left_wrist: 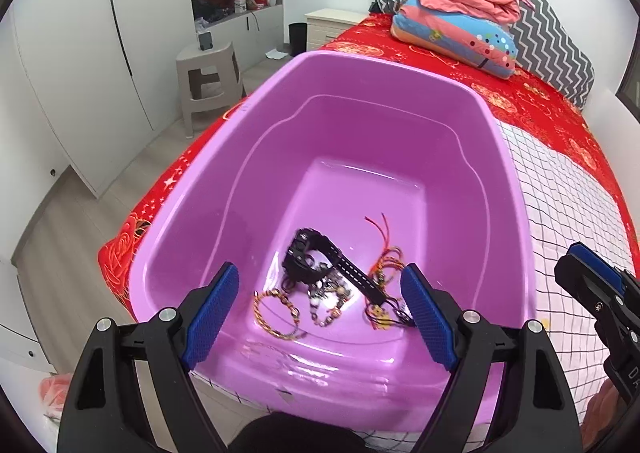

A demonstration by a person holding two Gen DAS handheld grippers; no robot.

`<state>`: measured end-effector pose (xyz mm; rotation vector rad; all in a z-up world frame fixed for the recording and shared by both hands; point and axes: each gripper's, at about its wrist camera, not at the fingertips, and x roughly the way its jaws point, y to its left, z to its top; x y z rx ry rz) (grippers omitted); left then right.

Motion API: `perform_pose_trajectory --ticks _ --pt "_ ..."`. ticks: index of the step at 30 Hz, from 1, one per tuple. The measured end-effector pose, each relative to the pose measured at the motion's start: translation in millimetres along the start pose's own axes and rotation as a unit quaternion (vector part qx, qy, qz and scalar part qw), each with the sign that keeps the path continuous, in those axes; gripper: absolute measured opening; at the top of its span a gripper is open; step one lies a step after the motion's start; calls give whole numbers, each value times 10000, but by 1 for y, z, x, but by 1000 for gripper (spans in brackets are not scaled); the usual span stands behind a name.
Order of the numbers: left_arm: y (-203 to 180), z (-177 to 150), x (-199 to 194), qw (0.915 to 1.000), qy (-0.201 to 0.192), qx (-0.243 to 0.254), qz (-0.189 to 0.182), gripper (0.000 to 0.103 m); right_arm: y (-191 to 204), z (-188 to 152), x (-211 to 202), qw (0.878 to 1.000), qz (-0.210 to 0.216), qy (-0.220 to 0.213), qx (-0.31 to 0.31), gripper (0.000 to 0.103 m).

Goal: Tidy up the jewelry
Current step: 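Withdraw both tools toward the rainbow cord bracelet and yellow flower charm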

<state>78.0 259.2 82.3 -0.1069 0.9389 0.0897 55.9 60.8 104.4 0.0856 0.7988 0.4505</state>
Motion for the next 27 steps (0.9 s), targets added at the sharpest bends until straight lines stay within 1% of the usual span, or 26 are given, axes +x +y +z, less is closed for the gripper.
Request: perform_pose_trajectory --ticks 8,13,15,21,23,26,27 --pt "-23 -14 -22 9994 -133 87 -309 81 -19 -24 -33 9996 -87 -169 209 36" --pt "-46 -22 -36 9978 -251 308 -535 81 -42 -49 -62 9975 -352 -351 498 37" --pt "-58 -25 -41 9962 -288 436 -695 81 -54 -61 -74 9959 -512 -409 621 38" --pt "-100 -36 -57 9876 -464 985 -1134 81 -87 -105 -105 9884 -1029 -430 1028 40" --pt "-115 -40 -56 9835 -431 1167 -1315 81 -99 -123 -113 9838 -1244 -409 1227 40" --pt "-141 -50 -50 9752 -305 1485 -1615 81 -114 -145 -118 9765 -1518 -386 1479 41" --pt "-148 -52 -47 9733 -270 1560 -1665 81 -118 -149 -119 9747 -1588 -374 1529 41"
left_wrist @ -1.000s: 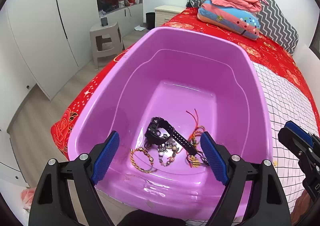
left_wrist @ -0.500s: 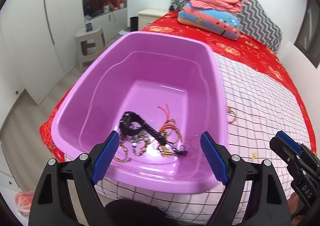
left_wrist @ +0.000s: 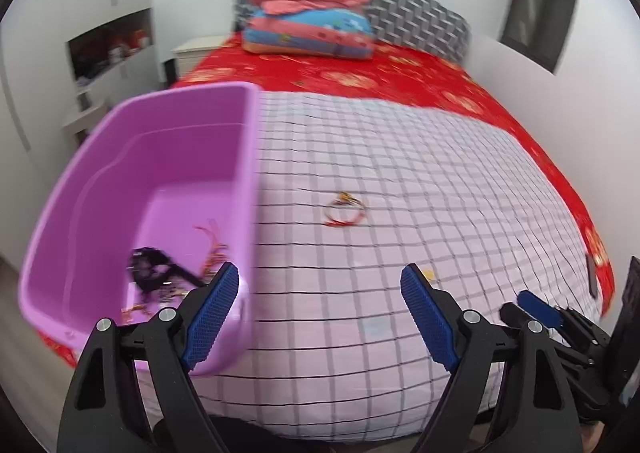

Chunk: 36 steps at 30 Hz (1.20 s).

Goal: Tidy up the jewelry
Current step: 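Withdraw both tools toward the rainbow cord bracelet and yellow flower charm, then grasp the rainbow cord bracelet with the left tool while the right tool grasps the yellow flower charm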

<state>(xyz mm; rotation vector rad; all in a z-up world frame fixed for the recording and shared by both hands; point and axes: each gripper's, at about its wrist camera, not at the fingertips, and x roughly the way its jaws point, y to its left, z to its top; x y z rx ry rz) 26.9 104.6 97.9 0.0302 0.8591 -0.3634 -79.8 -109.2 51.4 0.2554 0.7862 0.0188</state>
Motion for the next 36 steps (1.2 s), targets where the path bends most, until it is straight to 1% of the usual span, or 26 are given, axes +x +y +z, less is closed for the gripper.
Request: perform_pose_trajectory --ticks 1,4,7,9,12,16,20,23,27,29,33,36 --pt "-8 0 7 9999 70 93 -81 81 -6 -7 2 9999 -132 34 66 42" --pt "-28 -1 30 9986 240 335 -331 81 -18 -17 11 9990 -337 139 270 42" --pt "-41 -1 56 9971 366 531 -407 81 -28 -25 22 9972 -526 146 519 42" --pt "-47 0 76 9962 466 569 -476 81 -32 -29 31 9953 -673 99 683 42" --pt "-49 0 108 9954 601 531 -521 81 -34 -33 46 9932 -764 42 883 42" --pt "-44 2 145 9951 688 451 -556 81 -31 -35 72 9912 -920 -124 944 42" --pt "-36 7 175 9957 701 364 -482 81 -34 -36 96 9880 -1030 -167 1142 42" --pt "-26 9 198 9959 734 279 -450 81 -32 -37 119 9856 -1113 -76 1268 42" --pt "-17 12 220 9959 791 268 -355 81 -27 -37 140 9853 -1218 -64 1193 42" --pt "-14 12 227 9959 801 254 -332 81 -27 -36 148 9852 -1249 -6 1178 42" --pt "-9 10 243 9958 856 185 -279 81 -32 -36 168 9836 -1441 195 1063 42" --pt "-7 9 252 9955 901 144 -272 81 -37 -37 176 9836 -1512 256 947 42"
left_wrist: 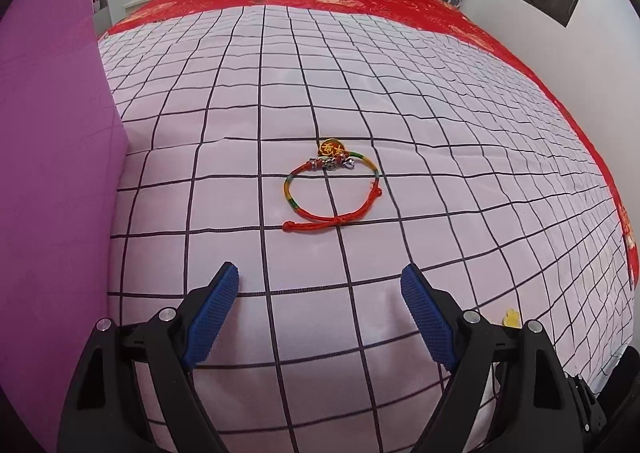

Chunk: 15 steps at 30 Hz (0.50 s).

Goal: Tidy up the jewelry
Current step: 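Grasp the rainbow cord bracelet with the left tool while the right tool grasps the yellow flower charm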

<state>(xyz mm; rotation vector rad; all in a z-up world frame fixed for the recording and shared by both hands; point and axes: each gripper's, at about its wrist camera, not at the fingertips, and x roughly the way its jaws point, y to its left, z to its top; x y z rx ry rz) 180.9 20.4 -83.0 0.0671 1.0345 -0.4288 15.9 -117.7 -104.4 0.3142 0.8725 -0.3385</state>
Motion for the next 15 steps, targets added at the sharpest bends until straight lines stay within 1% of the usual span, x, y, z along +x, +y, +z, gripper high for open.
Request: perform_pose_trajectory --ticks 3,6,8,12,15 --pt "1 0 7 10000 22 -8 37 81 6 1 5 9994 -128 -67 -309 42" --pt "0 3 11 10000 -18 -9 71 81 8 0 10 9988 -161 -108 -453 41" --pt "0 6 14 9999 -53 -23 91 81 9 1 12 9983 -175 -134 -531 38" --pt "-3 14 21 9998 -95 -1 156 81 8 2 14 9981 -163 -158 -581 36" --pt "-9 21 28 9996 -111 72 239 81 9 2 14 9978 -154 -172 -628 30"
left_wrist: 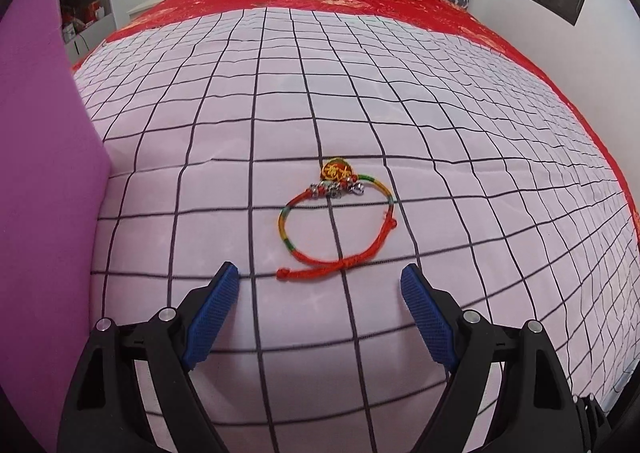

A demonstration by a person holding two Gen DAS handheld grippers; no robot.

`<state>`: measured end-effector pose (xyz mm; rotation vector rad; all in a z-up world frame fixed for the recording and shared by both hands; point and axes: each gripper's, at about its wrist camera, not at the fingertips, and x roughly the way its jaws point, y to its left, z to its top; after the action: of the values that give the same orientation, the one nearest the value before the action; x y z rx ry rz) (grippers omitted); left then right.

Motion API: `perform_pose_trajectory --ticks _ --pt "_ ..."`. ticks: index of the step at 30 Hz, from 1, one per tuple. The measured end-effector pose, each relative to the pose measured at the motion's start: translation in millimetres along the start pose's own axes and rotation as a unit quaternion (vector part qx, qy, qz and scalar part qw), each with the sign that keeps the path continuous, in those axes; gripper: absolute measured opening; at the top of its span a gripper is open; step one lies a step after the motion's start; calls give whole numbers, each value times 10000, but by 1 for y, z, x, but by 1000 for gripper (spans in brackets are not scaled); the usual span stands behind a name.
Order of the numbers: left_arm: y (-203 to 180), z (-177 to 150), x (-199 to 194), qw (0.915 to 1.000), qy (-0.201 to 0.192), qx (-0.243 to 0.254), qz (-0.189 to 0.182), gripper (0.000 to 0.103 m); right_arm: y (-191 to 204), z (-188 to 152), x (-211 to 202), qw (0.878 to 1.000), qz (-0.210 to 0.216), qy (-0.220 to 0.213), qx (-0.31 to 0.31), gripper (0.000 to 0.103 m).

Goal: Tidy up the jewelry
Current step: 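Grasp the rainbow cord bracelet with the left tool while the right tool grasps the yellow flower charm, then carry the bracelet and charm over the purple tub and open both tools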

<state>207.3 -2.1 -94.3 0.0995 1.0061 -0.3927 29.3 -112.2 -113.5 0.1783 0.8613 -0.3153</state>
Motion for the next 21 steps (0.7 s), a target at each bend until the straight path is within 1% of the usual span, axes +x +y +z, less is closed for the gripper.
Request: perform_pose_trajectory --ticks 2,3,4,5,6,7,8,9,10,12,14,21 --pt "-3 4 6 9999 31 59 103 78 3 1 1 10000 1 -1 -70 25" --pt "-6 6 9 9998 36 101 180 76 3 1 1 10000 7 5 -91 24" --pt "-8 7 11 9996 31 135 243 71 3 2 2 10000 14 10 -96 23" --pt "-10 9 12 9994 13 165 292 63 3 2 2 9999 27 18 -97 21" --pt "-12 11 13 9994 -6 187 296 58 4 2 2 9999 29 21 -101 19" --pt "-13 12 14 9994 0 192 298 47 4 2 2 9999 30 29 -116 14" --pt "-14 13 14 9994 9 189 288 31 4 3 2 9999 34 42 -135 12" --pt "-13 14 14 9996 38 163 234 21 5 3 2 9999 36 51 -155 12" --pt "-12 15 14 9997 79 122 183 8 5 3 2 9998 59 59 -159 12" --pt "-10 13 12 9998 126 70 101 6 3 3 1 9998 126 71 -141 11" --pt "-10 8 8 9998 134 80 120 6 2 5 1 9997 181 77 -118 11" --pt "-9 -21 -23 9998 188 -11 100 6 -10 5 -9 9987 480 154 43 11"
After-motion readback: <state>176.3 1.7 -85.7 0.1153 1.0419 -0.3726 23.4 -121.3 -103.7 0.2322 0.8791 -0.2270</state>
